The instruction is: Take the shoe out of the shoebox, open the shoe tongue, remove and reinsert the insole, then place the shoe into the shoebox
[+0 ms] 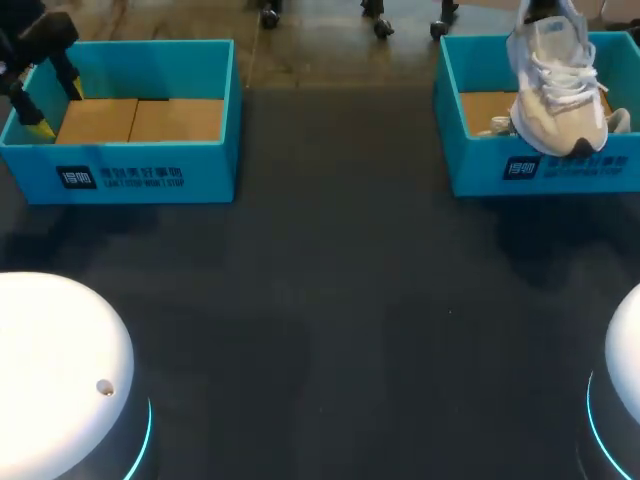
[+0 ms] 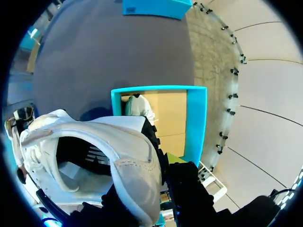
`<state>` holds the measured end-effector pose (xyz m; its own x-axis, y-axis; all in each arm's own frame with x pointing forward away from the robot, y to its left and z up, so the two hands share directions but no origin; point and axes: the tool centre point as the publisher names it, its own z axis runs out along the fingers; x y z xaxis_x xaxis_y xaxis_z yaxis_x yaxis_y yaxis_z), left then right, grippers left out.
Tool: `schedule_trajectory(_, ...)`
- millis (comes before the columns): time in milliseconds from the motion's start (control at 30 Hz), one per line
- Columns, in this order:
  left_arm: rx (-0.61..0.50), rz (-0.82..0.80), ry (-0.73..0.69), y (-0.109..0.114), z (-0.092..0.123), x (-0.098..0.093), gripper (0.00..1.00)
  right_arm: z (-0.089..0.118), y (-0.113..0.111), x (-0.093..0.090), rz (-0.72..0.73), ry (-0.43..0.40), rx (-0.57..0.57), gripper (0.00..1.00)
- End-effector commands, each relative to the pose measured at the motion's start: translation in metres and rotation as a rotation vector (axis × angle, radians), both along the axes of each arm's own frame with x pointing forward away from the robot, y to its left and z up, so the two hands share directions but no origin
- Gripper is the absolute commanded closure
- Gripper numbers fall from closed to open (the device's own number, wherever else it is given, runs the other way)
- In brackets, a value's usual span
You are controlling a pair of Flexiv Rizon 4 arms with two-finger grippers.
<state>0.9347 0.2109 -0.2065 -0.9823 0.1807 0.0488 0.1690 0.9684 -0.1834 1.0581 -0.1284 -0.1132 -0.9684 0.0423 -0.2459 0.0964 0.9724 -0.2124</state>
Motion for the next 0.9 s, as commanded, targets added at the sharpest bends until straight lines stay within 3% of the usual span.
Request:
schedule_trajectory(33,0.315,0.840,-0.309,-0.005,0.000,-0.012,0.00,0.002,0.000,0.003,0.000,0.008,0.000,1.00)
schedule_trajectory(167,0.315,0.840,-0.309,-0.005,0.000,-0.012,0.00,0.002,0.000,0.003,0.000,0.008,0.000,1.00)
schedule_trajectory(200,0.384,0.951,-0.265,-0.006,-0.004,-0.008,0.00,0.002,0.000,0.003,0.000,0.008,0.000,1.00)
schedule_trajectory(267,0.404,1.037,-0.199,-0.004,-0.008,-0.004,0.00,0.001,-0.004,0.004,-0.002,0.008,0.017,1.00)
schedule_trajectory(433,0.468,1.256,-0.013,0.009,-0.012,0.008,0.00,0.008,-0.035,0.021,-0.055,0.012,-0.037,1.00)
schedule_trajectory(533,0.479,1.376,0.156,0.021,-0.013,0.021,0.00,0.016,-0.056,0.033,-0.066,0.004,-0.015,1.00)
schedule_trajectory(700,0.488,1.502,0.310,0.032,-0.013,0.029,0.00,0.025,-0.079,0.048,-0.086,-0.016,0.010,1.00)
schedule_trajectory(900,0.501,1.537,0.301,0.032,-0.013,0.029,0.00,0.024,-0.088,0.055,-0.122,0.007,0.004,1.00)
